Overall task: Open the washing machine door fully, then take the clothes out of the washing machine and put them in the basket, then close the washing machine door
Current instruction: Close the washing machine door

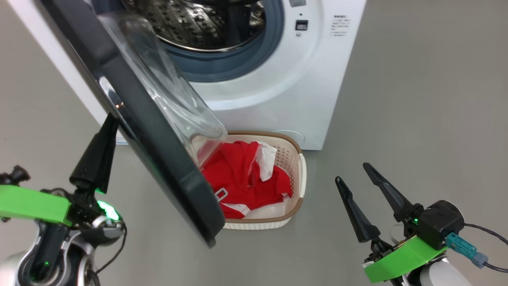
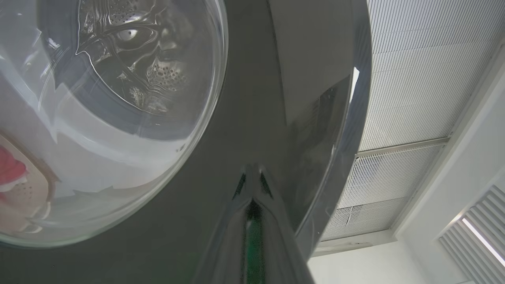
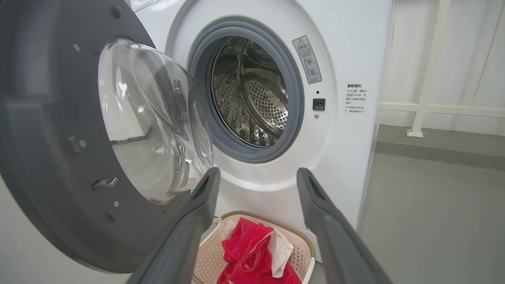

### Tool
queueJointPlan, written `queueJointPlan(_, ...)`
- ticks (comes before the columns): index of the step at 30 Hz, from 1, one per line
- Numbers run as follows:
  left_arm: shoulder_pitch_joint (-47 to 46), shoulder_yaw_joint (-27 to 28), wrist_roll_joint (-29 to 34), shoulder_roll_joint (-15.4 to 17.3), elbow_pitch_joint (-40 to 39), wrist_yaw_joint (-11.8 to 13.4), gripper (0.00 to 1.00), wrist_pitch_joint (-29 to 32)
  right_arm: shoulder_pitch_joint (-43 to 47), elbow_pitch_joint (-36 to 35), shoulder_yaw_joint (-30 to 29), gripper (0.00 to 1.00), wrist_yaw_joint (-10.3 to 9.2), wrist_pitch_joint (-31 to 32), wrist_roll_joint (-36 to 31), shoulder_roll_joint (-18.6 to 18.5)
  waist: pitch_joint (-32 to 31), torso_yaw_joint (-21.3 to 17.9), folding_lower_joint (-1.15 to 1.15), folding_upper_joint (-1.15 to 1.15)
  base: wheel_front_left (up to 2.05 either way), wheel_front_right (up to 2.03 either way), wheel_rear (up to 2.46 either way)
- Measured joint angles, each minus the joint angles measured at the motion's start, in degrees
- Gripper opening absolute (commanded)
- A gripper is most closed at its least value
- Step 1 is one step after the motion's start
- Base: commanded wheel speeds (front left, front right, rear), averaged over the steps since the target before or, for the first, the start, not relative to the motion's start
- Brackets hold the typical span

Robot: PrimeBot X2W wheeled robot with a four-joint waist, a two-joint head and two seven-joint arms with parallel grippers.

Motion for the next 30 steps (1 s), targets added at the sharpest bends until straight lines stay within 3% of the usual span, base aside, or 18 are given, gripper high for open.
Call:
queueJointPlan(14, -6.6, -2.6, -2.9, 0.0, 2.6, -1.7, 0.0, -5.0, -1.3, -0.3, 0.0, 1.0, 0.0, 0.0, -0.1, -0.1, 3.3, -4.7, 0.0, 0.0, 0.0, 0.0, 0.0)
queueJointPlan(30, -19.5, -5.0, -1.3, -0.1, 12.3, -3.1, 0.0, -7.6, -4.6, -1.1, 0.0, 1.0, 0.0, 0.0, -0.6, -0.3, 8.9, -9.3, 0.0, 0.0, 0.0, 0.0, 0.0)
